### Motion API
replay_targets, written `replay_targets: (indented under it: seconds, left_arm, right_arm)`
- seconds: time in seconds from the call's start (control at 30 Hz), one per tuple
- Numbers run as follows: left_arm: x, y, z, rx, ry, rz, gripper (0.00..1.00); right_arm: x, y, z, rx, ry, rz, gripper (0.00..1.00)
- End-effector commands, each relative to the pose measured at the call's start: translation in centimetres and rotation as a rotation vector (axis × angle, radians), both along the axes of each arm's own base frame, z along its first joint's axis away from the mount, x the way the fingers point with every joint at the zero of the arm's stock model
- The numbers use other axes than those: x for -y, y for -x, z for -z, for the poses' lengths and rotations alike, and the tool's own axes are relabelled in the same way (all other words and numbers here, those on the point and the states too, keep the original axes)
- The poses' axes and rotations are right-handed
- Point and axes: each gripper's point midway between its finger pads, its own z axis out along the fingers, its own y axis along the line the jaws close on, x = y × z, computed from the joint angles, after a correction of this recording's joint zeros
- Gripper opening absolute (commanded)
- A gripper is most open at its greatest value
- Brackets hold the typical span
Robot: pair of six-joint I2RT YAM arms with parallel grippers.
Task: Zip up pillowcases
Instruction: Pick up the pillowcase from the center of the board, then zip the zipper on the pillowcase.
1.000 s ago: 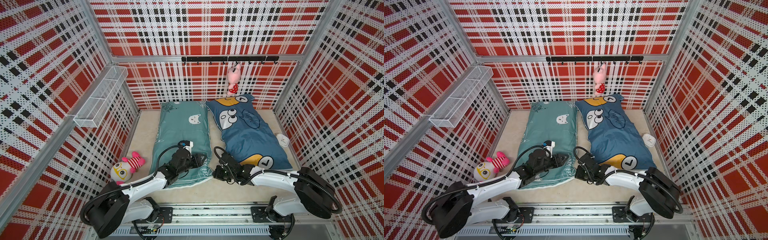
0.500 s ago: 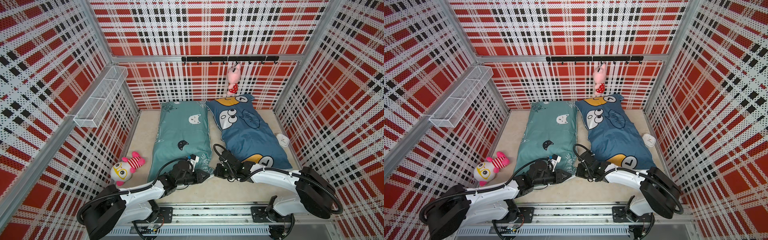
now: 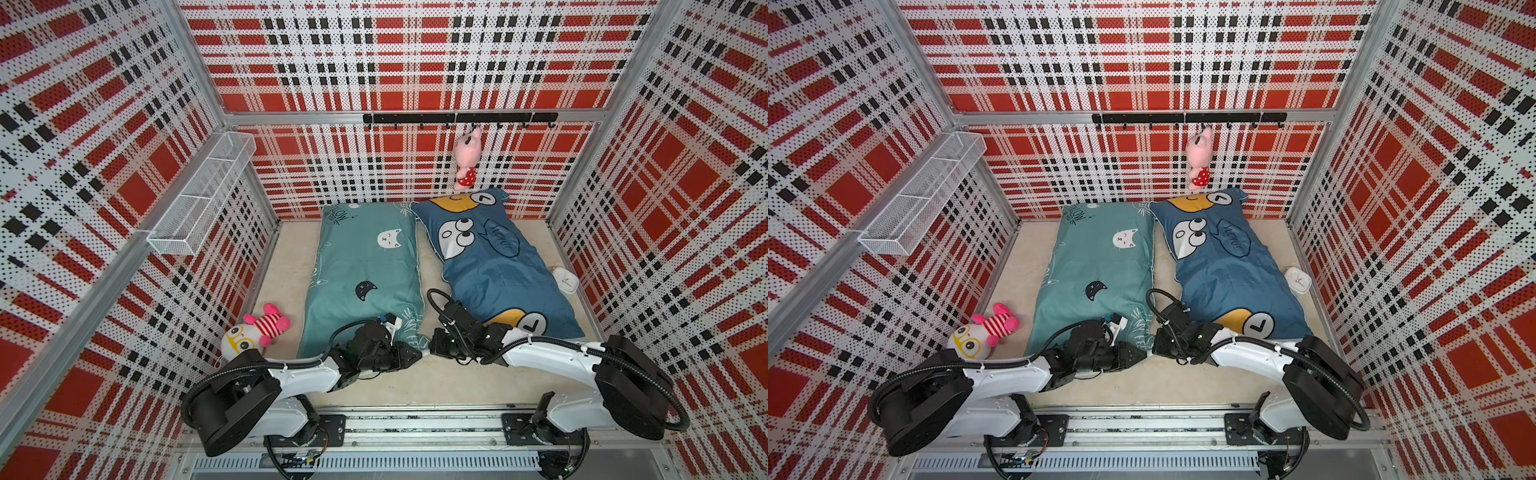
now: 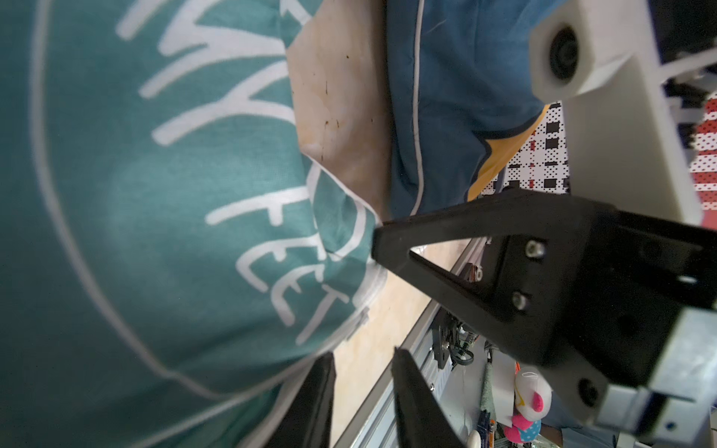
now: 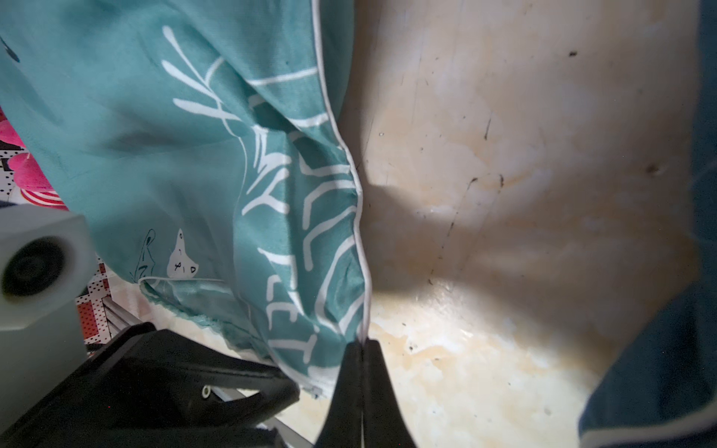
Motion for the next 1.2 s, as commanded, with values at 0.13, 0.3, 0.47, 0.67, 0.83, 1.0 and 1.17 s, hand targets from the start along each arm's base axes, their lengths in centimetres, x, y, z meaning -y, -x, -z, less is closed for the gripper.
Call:
replay_targets:
  seconds: [0.13, 0.3, 0.47, 0.67, 0.83, 1.0, 1.17]
  left_arm:
    - [1.6, -0.6, -1.2, 0.047, 0.041, 0.024, 0.35]
    - [1.9, -0.7, -1.0, 0.042, 0.041, 0.025, 0.33]
    - [1.8, -0.8, -0.9, 0.044, 0.037, 0.016, 0.28]
    - [1.7, -1.2, -0.9, 0.045, 0.040, 0.002, 0.24]
    - [1.7, -1.3, -0.9, 0.046, 0.036, -0.006, 0.21]
    - [1.7, -1.5, -1.0, 0.047, 0.039, -0.013, 0.20]
    - [1.7, -1.7, -0.9, 0.050, 0.037, -0.014, 0.25]
  right_arm:
    - [0.0, -0.7, -1.2, 0.030, -0.019, 0.020, 0.00]
    - [0.0, -0.6, -1.2, 0.030, -0.023, 0.020, 0.00]
    - [0.2, -0.5, -1.1, 0.028, -0.021, 0.023, 0.00]
    - [0.3, -0.4, -1.2, 0.029, -0.025, 0.026, 0.00]
    - [0.2, -0.3, -1.0, 0.024, -0.025, 0.021, 0.00]
    - [0.2, -0.2, -0.8, 0.019, -0.026, 0.018, 0.00]
    - [0.2, 0.0, -0.4, 0.007, -0.026, 0.012, 0.00]
